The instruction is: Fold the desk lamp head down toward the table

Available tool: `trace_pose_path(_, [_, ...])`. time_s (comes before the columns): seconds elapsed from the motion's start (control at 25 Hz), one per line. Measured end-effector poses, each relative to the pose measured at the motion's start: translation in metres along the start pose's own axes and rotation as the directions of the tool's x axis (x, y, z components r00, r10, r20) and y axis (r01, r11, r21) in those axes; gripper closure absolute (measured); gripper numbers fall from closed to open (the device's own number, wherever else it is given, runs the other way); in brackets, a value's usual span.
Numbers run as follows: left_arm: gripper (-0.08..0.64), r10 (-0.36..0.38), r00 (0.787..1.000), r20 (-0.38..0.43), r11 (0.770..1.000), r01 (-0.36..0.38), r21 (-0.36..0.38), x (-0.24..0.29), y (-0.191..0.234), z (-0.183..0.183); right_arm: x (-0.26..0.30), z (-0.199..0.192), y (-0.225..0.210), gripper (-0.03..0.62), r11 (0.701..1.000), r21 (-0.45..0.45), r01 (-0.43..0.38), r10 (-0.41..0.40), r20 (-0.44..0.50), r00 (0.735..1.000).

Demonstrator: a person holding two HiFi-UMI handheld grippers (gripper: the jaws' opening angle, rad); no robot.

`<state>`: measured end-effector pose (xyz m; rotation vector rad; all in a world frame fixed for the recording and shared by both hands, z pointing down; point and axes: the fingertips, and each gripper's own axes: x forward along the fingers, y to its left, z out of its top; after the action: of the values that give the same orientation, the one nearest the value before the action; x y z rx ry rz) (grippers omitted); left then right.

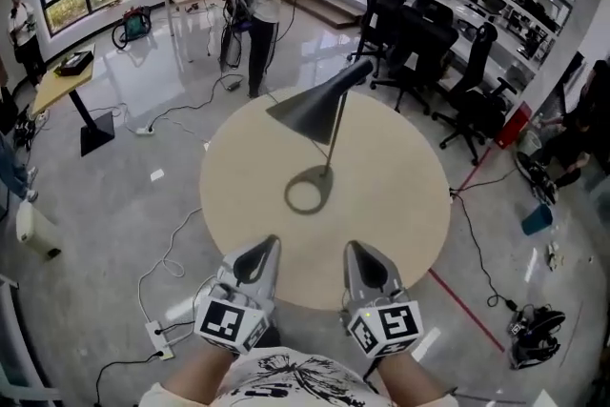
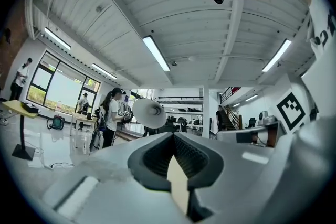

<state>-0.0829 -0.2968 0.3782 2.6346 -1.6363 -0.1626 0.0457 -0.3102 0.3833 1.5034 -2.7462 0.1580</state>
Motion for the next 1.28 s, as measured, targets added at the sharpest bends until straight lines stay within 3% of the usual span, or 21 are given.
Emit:
trace_pose_path(0.36, [0.554,-0.122,0.991,0.05,0.992,0.119,0.048,0.068,0.072,0.051,0.084,0.06,-0.011,0.583,0.995,-0.033,0.096,-0.092,0.102,0.991])
trace_pose_path(0.56, [0.554,-0.169,0.979,0.112,0.984,0.16,0.083,0.088,0.075,0.078,0.113,0.099,-0.008,0.583,0.993,-0.106,0.058,-0.042,0.147,0.988])
trace_pose_path(0.76, [0.554,-0.163,0.981,0.106,0.985,0.157,0.067,0.092,0.073,0.069,0.144,0.135,0.005,0.584,0.99,-0.141,-0.009,0.032,0.158,0.987])
trace_pose_path(0.96, [0.554,-0.177,0.981,0.072,0.984,0.176,0.02,0.099,0.076,0.054,0.164,0.133,0.011,0.584,0.989,-0.144,-0.042,0.057,0.104,0.993])
trace_pose_path(1.28, [0.554,-0.168,0.985,0.026,0.986,0.168,0.011,0.098,0.088,0.04,0.179,0.102,0.006,0.584,0.992,-0.122,-0.023,0.024,0.005,1.0])
